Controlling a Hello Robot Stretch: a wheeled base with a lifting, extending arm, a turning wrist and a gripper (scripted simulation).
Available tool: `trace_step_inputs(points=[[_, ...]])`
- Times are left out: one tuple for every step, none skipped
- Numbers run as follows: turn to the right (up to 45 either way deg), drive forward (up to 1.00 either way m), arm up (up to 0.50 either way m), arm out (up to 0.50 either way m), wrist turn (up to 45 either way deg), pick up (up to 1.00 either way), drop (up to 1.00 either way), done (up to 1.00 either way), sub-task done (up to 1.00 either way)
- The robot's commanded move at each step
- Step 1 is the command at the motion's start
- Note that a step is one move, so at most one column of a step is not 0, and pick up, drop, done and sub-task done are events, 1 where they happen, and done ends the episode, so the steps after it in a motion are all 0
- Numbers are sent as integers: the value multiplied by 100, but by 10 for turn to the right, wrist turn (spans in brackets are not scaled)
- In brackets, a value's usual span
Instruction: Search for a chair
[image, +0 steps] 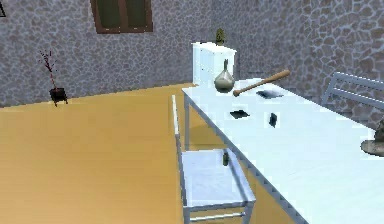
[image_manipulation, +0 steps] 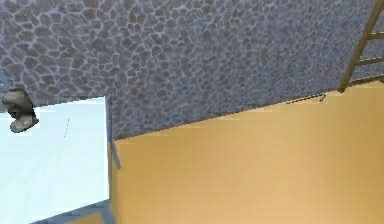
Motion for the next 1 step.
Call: trace_step_inputs(points=[[0,0,0,0,0,0,0,100,0]])
